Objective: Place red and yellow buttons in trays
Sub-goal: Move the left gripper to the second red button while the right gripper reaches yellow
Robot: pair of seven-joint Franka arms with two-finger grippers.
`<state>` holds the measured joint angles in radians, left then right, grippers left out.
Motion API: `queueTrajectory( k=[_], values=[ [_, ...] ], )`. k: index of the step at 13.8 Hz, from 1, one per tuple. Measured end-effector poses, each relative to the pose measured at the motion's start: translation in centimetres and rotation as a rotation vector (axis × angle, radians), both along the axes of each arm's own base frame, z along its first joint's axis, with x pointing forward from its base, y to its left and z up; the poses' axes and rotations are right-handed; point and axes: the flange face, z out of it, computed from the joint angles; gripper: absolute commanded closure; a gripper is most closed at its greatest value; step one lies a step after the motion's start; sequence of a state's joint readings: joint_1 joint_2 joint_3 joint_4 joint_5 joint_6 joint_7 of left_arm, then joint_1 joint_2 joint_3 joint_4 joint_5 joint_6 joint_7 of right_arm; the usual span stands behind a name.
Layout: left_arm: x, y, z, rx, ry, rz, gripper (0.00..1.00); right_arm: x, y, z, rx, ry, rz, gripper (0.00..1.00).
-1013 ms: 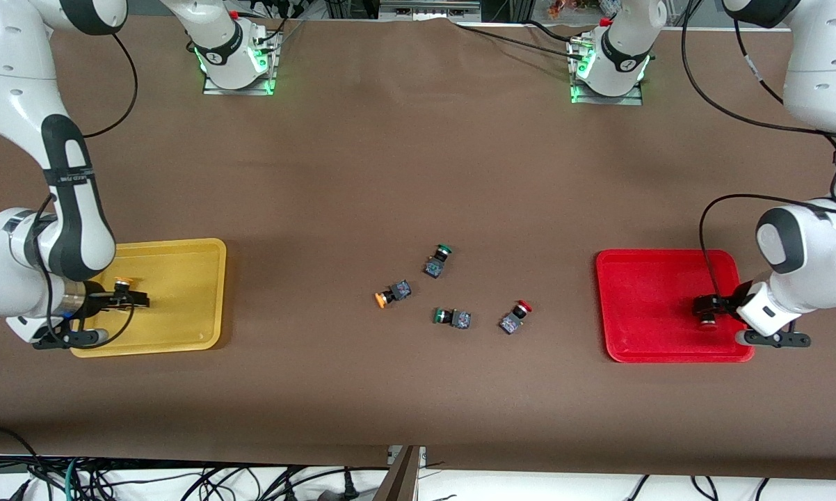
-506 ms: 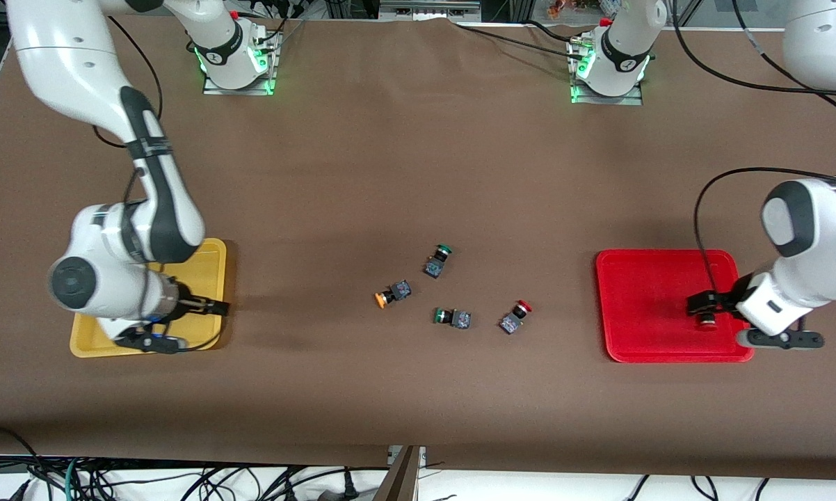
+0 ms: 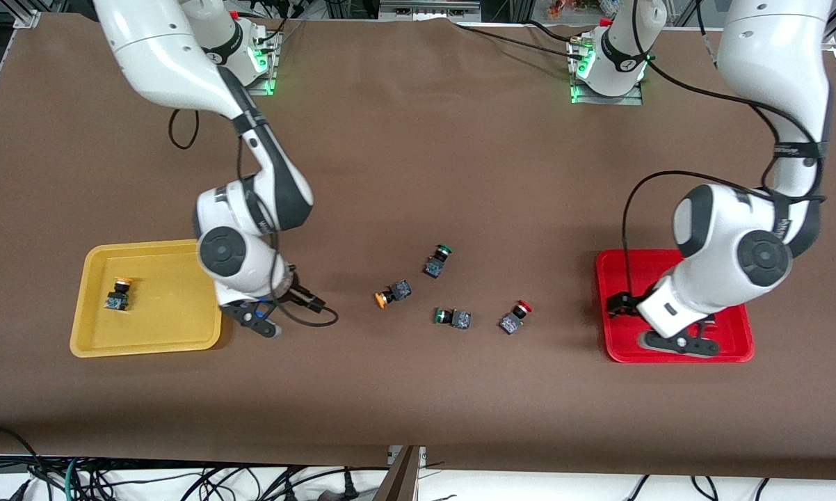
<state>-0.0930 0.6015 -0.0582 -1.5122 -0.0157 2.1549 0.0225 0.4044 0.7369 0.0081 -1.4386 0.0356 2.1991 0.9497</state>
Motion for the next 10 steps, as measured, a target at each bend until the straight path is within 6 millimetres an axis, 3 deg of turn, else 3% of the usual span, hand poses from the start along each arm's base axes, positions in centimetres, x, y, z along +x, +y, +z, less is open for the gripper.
queueTrajectory(
  k=[4, 10],
  values=[
    [-0.5, -5.7, -2.3, -0.004, -0.014, -0.077, 0.0, -2.9, 8.2, -2.2, 0.062, -0.079, -0.198, 0.01],
    [-1.9, -14.3, -8.2, -0.02, -0.035, -0.104, 0.0, -5.7, 13.8, -5.1, 0.109, -0.112, -0.304, 0.01]
  ],
)
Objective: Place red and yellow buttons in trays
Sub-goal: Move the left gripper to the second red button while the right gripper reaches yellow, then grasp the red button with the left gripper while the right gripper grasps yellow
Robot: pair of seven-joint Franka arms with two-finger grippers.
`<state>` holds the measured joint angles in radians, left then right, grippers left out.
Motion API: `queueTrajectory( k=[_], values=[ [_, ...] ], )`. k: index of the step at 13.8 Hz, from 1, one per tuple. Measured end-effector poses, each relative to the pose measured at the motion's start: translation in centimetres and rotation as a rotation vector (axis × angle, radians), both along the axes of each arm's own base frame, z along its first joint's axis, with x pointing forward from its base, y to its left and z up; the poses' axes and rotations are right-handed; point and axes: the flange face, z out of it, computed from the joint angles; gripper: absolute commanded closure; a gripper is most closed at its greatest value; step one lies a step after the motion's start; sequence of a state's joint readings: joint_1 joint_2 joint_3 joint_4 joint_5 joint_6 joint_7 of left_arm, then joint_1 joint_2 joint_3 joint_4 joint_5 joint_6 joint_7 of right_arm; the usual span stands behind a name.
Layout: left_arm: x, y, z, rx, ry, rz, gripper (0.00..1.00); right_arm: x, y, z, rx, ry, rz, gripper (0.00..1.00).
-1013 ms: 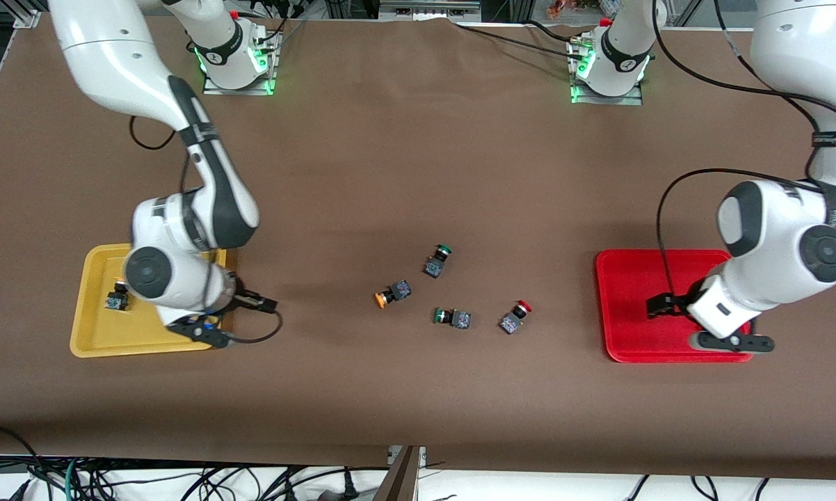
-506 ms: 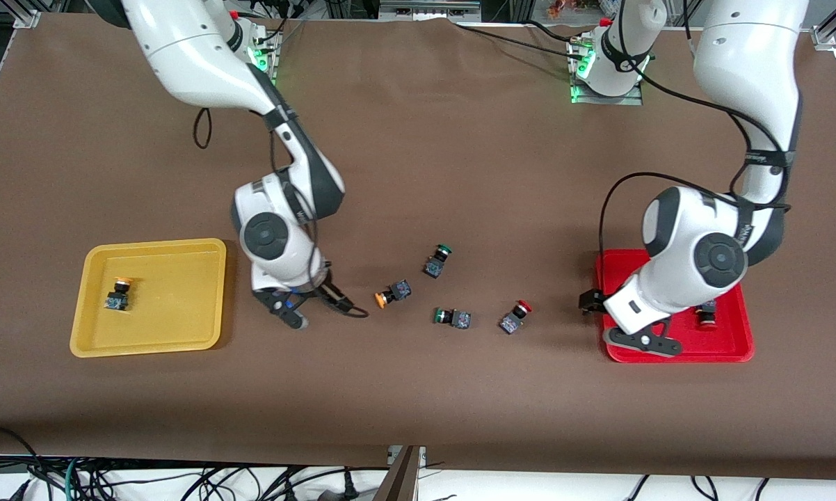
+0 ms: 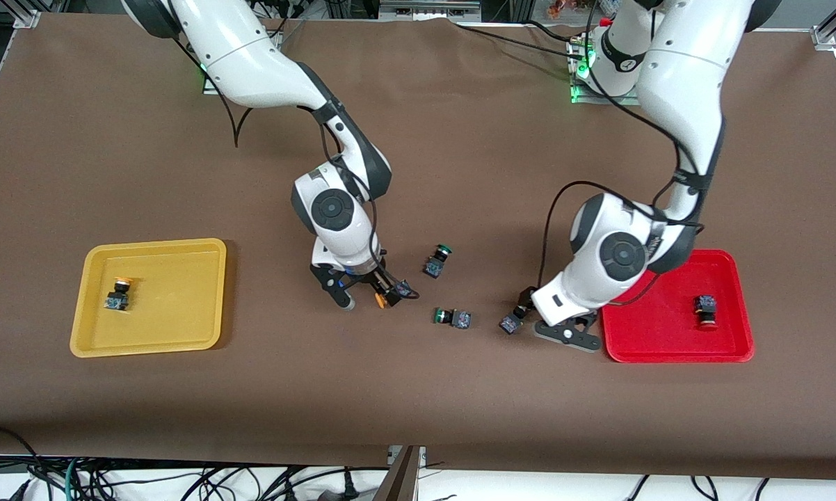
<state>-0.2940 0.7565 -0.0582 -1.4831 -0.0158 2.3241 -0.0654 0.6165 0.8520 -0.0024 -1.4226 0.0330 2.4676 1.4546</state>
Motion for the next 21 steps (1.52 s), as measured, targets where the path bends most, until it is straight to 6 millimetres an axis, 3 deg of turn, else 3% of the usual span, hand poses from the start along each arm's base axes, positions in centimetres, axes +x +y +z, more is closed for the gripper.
queueTrajectory(
  k=[2, 4, 5, 6, 7, 8, 9, 10, 11, 13, 15, 17, 19, 21],
  values=[
    [-0.2, -2.0, -1.9, -0.001, 0.01, 0.009, 0.0, -0.6, 0.9, -1.5, 0.006, -0.013, -0.014, 0.01],
    [-0.2, -2.8, -3.5, 0.0, 0.017, 0.014, 0.0, -0.9, 1.3, -2.6, 0.0, -0.024, -0.02, 0.03],
    [-0.1, -2.8, -4.0, -0.002, 0.014, 0.015, 0.0, -0.9, 1.5, -3.0, 0.0, -0.027, -0.025, 0.22],
    [0.0, -2.8, -4.2, -0.002, 0.013, 0.016, 0.1, -0.9, 1.7, -3.2, 0.0, -0.029, -0.028, 0.49],
    [0.0, -2.9, -4.3, -0.003, 0.013, 0.017, 0.31, -0.8, 1.9, -3.2, 0.0, -0.032, -0.029, 0.71],
    [-0.1, -3.0, -4.4, -0.003, 0.014, 0.024, 0.54, -0.7, 1.9, -3.1, 0.002, -0.035, -0.029, 0.86],
    [-0.1, -3.2, -4.5, -0.003, 0.016, 0.034, 0.76, -0.6, 2.0, -2.9, 0.002, -0.04, -0.026, 0.94],
    [-0.3, -3.4, -4.6, -0.003, 0.018, 0.043, 0.84, -0.5, 2.1, -2.7, -0.003, -0.05, -0.019, 0.99],
    [-0.4, -3.7, -4.7, -0.002, 0.02, 0.045, 0.98, -0.3, 2.0, -2.5, -0.012, -0.063, -0.007, 0.99],
    [-0.5, -4.1, -4.7, -0.001, 0.02, 0.05, 1.0, 0.5, 1.5, -1.8, -0.029, -0.089, 0.014, 0.99],
    [-0.4, -4.0, -4.7, 0.001, 0.017, 0.052, 1.0, 2.3, -0.7, -0.1, -0.07, -0.091, 0.063, 0.99],
    [0.2, -3.5, -4.0, 0.013, -0.005, 0.049, 1.0, 4.6, -4.9, 2.7, -0.133, -0.04, 0.144, 0.99],
    [1.1, -2.3, -2.0, 0.025, -0.01, 0.057, 1.0, 6.3, -9.9, 5.6, -0.182, 0.028, 0.25, 0.99],
    [2.0, -0.1, 1.3, 0.036, 0.009, 0.086, 1.0, 7.5, -14.7, 7.5, -0.211, 0.1, 0.365, 0.99]
  ],
)
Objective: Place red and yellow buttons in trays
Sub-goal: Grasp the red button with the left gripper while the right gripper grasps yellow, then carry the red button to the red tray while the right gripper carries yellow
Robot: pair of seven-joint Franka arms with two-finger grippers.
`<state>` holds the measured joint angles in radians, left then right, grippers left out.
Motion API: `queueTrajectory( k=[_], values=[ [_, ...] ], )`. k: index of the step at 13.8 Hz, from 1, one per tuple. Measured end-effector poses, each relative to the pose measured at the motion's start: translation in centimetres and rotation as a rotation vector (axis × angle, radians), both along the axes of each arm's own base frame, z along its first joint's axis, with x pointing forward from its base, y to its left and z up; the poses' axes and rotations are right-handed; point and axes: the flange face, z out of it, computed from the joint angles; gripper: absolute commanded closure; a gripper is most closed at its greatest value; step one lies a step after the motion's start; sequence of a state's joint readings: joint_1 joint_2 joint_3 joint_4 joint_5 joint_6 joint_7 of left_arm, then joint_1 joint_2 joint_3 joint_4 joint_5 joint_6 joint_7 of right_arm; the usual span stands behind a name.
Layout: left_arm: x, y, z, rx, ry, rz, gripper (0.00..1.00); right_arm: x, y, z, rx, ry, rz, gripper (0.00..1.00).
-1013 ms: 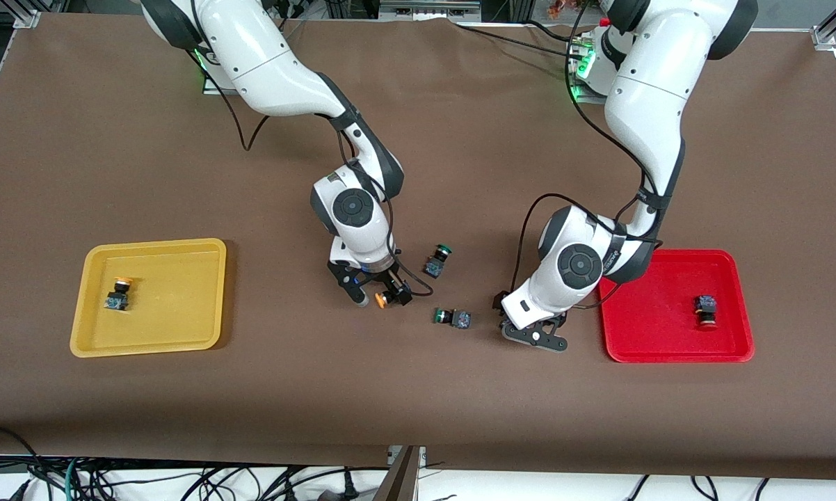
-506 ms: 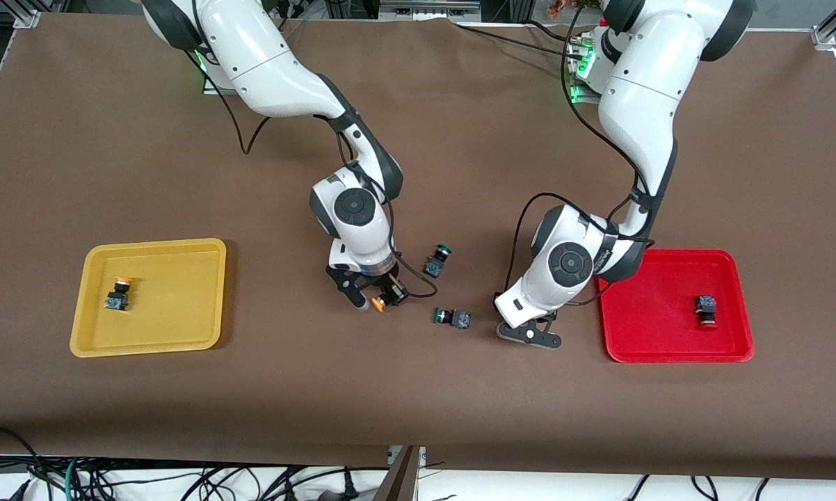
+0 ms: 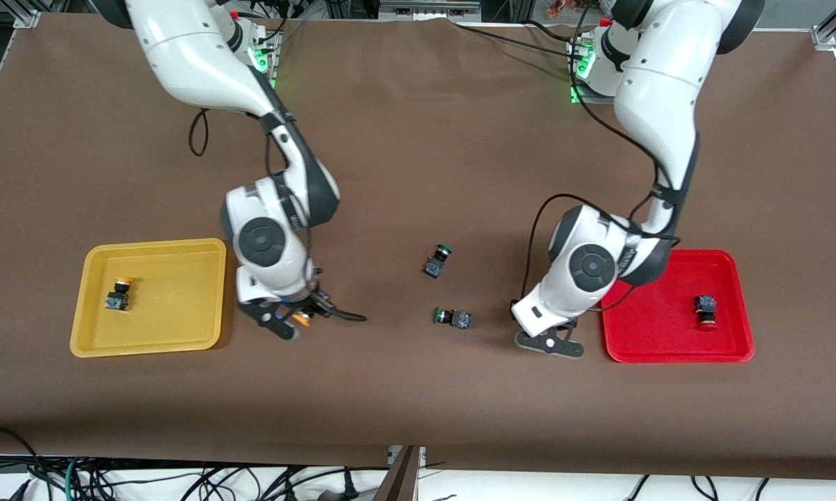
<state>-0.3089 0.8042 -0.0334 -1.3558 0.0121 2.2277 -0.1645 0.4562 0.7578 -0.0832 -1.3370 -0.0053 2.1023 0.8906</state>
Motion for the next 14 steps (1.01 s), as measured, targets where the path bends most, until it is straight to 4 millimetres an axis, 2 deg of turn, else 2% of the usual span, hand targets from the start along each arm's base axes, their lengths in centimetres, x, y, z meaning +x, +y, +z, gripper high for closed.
queueTrajectory(
  k=[3, 4, 6, 9, 11, 12, 14],
  values=[
    [1.0, 6.0, 5.1, -0.028, 0.05, 0.108, 1.0, 1.5, -8.1, 0.4, -0.024, 0.091, 0.138, 0.99],
    [1.3, 8.4, 6.3, -0.03, 0.067, 0.149, 1.0, 1.8, -11.0, 0.1, -0.024, 0.112, 0.173, 0.99],
    [1.5, 13.1, 7.4, -0.023, 0.108, 0.261, 1.0, 2.3, -16.6, -0.9, -0.018, 0.146, 0.241, 0.99],
    [1.5, 19.6, 6.5, -0.014, 0.157, 0.461, 1.0, 2.3, -24.6, -1.9, -0.001, 0.184, 0.319, 0.99],
    [1.1, 24.0, 5.4, -0.011, 0.179, 0.533, 1.0, 1.9, -28.9, -2.8, 0.013, 0.205, 0.344, 0.99],
    [0.9, 26.2, 4.8, -0.011, 0.191, 0.548, 1.0, 1.5, -30.4, -3.5, 0.018, 0.212, 0.347, 0.99],
    [0.0, 29.4, 3.2, -0.012, 0.214, 0.55, 1.0, 0.6, -31.7, -5.5, 0.019, 0.205, 0.343, 0.98]
  ],
)
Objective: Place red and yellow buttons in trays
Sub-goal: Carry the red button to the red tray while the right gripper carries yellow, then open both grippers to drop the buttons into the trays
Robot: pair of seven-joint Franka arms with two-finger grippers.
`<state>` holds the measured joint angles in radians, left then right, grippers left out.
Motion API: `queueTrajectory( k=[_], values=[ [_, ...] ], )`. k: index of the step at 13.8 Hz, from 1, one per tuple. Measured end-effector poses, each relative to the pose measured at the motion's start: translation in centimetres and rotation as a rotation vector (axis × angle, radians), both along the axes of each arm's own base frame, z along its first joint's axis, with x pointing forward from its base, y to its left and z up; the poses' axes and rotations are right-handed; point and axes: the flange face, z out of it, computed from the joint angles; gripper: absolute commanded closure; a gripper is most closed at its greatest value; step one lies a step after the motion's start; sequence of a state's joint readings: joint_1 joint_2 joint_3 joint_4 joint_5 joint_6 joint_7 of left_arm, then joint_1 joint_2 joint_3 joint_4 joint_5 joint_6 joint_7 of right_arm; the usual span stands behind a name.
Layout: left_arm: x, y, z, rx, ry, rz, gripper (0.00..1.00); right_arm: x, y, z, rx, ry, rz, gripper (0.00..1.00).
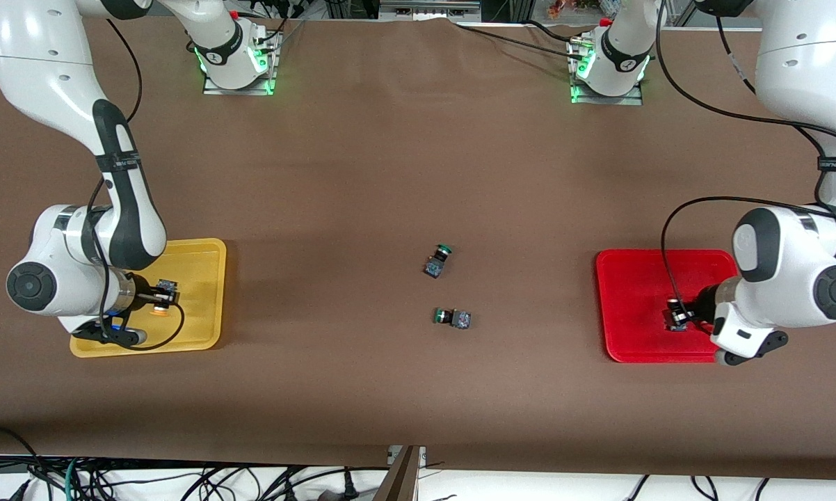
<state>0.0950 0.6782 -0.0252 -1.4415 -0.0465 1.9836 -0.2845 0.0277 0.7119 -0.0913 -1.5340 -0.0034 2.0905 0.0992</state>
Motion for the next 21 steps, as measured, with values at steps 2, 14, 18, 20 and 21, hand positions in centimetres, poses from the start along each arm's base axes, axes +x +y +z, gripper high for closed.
queueTrajectory(
  k=[2, 14, 18, 20, 21],
  values=[
    [-0.8, 0.7, -2.2, -0.001, 0.0, 0.003, 1.0, -0.9, 0.0, -1.9, 0.001, -0.01, 0.002, 0.98],
    [-2.0, -1.4, -6.0, 0.001, -0.093, -0.008, 0.0, -0.7, 0.6, 8.5, 0.022, -0.08, 0.083, 0.0],
    [-1.5, -1.7, 2.3, 0.0, -0.12, -0.019, 0.0, -0.5, 0.8, 18.8, 0.038, -0.084, 0.182, 0.0],
    [-2.1, -2.0, 8.0, -0.003, -0.099, -0.035, 0.0, -1.2, 1.0, 22.9, 0.046, -0.054, 0.195, 0.0],
    [-2.6, -2.2, 10.8, -0.005, -0.088, -0.052, 0.0, -1.6, 1.1, 24.4, 0.05, -0.037, 0.195, 0.0]
  ],
)
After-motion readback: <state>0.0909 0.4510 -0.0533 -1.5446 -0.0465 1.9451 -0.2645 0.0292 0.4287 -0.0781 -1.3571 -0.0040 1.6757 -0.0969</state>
